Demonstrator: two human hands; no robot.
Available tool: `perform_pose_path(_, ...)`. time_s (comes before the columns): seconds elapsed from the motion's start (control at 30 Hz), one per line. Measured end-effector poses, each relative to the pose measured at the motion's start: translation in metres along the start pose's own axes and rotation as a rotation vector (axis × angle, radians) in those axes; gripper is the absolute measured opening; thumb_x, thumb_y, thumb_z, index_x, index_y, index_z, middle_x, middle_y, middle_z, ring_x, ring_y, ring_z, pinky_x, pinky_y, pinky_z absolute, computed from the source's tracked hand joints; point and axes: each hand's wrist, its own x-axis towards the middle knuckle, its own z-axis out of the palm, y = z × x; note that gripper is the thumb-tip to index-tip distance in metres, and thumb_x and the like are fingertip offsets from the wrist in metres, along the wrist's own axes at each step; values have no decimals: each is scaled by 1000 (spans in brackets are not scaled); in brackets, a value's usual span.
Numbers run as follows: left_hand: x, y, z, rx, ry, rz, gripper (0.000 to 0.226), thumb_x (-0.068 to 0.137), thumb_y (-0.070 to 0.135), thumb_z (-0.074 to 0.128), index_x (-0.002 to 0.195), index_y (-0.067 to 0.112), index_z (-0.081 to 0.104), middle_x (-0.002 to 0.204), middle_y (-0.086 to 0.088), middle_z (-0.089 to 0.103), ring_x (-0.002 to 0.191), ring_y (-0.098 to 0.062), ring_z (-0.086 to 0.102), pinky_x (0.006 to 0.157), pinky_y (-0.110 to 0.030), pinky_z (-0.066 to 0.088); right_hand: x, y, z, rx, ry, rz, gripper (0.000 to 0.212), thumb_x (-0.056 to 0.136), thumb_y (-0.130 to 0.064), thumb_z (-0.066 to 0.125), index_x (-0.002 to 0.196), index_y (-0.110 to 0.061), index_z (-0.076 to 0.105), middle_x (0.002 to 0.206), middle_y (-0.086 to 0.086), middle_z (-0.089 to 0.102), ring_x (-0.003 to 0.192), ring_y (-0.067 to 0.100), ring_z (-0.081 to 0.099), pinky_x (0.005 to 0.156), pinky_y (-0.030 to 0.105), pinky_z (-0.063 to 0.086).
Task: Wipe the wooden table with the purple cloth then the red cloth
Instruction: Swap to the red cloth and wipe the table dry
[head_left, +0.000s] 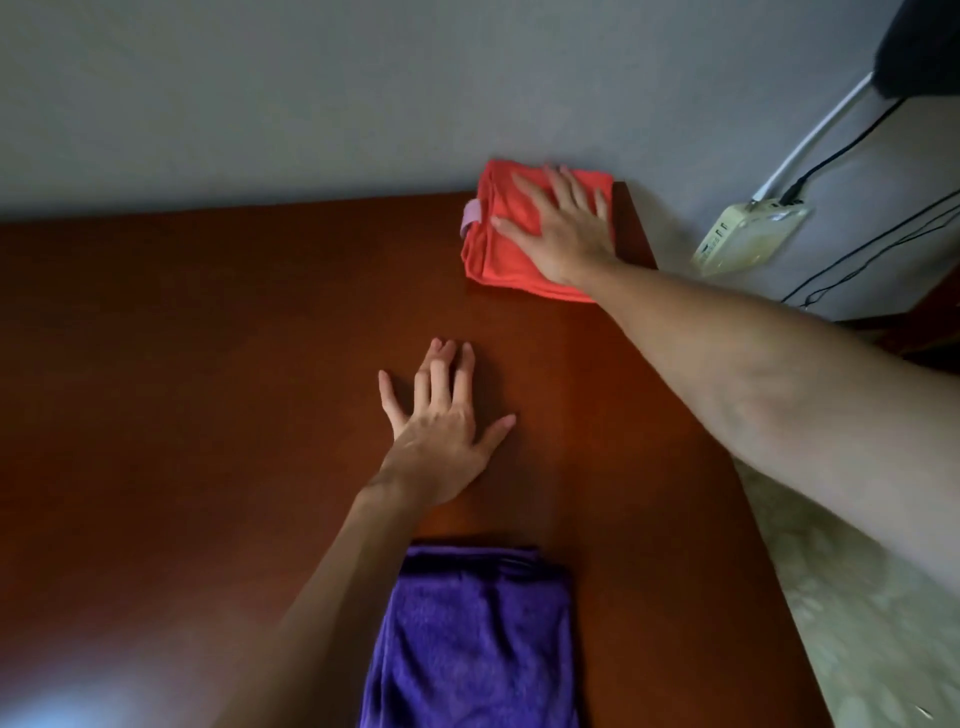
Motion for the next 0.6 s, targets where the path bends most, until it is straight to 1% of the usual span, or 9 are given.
perform_pose_path(0.07,-1,-3,2,-8,21,1,88,90,71,31,157,20,5,161,0,5,150,-12,-9,114,-63,-8,11,6,-2,1,-19,-14,76,96,-81,32,163,-46,21,175,-1,16,161,18,9,128,53,4)
perform_pose_path(0.17,-3,-2,4,13,57,3,91,86,76,23,157,20,10,161,-1,11,150,-13,-4,115,-63,-6,6,14,-7,-7,-52,-63,77,97,-81,31,164,-45,17,176,0,13,162,19,7,129,55,2)
perform_pose_path(0.3,-4,-1,2,12,42,-27,88,88,73,32,157,22,10,162,-1,11,151,-14,-2,116,-61,-6,-23,26,-9,-18,-53,-95,80,96,-82,29,165,-46,13,177,-1,6,162,19,2,129,56,0)
perform_pose_path(0.4,-5,2,0,11,52,-35,86,90,69,38,157,22,10,162,-1,12,151,-14,-1,116,-60,-7,-69,39,-8,-24,-36,-134,86,91,-87,24,165,-45,14,177,-2,6,162,19,3,129,58,3)
perform_pose_path(0.5,-5,4,-5,2,18,-62,84,92,63,43,157,23,11,163,-1,11,151,-14,2,117,-57,-6,-134,52,1,-42,17,-215,89,89,-88,20,165,-43,19,176,0,12,162,19,8,128,59,9)
perform_pose_path(0.6,-15,12,-12,9,21,-125,77,94,52,50,156,18,19,160,-3,17,147,-20,16,117,-53,7,-215,62,10,-58,109,-289,85,93,-85,26,164,-39,27,175,2,19,162,19,14,126,59,16)
